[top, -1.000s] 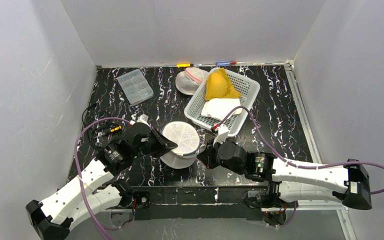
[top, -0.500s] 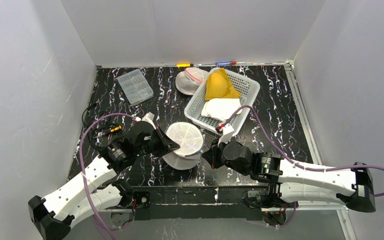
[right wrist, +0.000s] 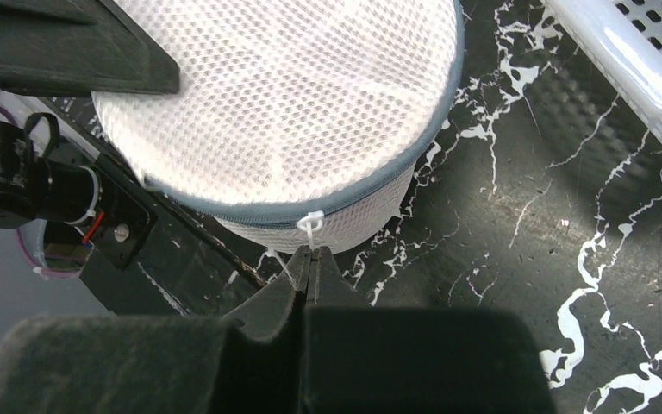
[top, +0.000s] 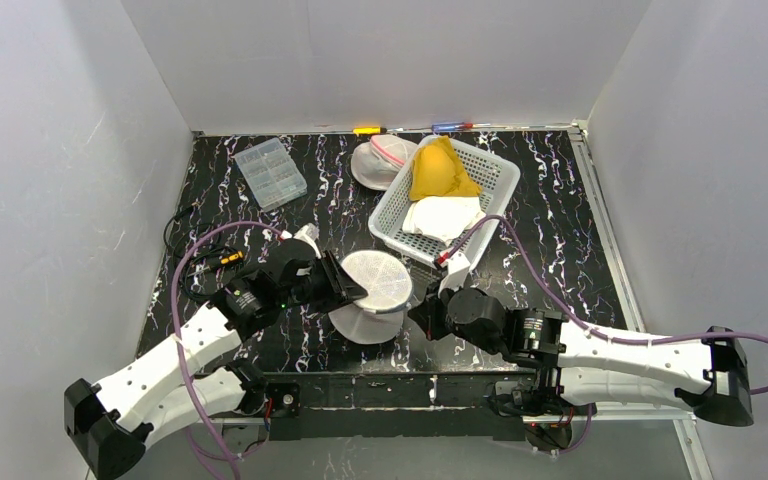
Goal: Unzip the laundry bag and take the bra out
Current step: Unzip the laundry bag at the center of the board.
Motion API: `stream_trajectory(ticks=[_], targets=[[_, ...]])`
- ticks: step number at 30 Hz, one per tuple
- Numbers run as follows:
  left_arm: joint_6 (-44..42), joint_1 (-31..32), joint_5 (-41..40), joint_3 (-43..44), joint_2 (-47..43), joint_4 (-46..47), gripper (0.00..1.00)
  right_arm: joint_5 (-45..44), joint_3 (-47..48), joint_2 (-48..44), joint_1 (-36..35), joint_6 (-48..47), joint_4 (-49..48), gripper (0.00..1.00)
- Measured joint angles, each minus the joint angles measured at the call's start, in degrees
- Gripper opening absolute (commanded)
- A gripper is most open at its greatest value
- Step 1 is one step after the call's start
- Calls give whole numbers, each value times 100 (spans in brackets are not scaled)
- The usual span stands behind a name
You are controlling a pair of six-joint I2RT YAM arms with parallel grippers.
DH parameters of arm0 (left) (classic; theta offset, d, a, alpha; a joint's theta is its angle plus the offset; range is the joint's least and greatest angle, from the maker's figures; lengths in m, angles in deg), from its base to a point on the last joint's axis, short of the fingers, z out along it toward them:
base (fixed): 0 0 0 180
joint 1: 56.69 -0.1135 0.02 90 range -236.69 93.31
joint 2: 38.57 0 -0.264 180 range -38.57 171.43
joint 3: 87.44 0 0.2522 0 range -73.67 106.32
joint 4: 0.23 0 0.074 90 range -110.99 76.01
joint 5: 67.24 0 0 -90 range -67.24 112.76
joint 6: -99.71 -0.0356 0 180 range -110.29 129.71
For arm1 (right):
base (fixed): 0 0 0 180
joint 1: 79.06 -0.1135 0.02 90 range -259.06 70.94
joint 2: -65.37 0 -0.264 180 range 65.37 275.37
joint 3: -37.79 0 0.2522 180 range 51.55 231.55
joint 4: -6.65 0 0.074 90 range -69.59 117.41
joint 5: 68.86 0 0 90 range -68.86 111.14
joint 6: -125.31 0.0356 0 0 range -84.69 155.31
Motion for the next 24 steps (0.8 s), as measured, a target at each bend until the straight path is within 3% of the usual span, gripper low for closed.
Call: stream_trajectory(ticks=[3, 6, 13, 24], targets=[[-70, 0, 11, 2, 28, -24, 72, 7, -153, -22, 0, 9, -61, 1], [-72, 0, -28, 2, 17, -98, 83, 74, -341, -20, 0, 50, -142, 1], [179, 0, -295, -17, -542, -807, 87, 284, -531, 160, 0, 208, -573, 1], [1255, 151, -339, -227, -1781, -1827, 85, 586, -531, 758, -111, 363, -1460, 1]])
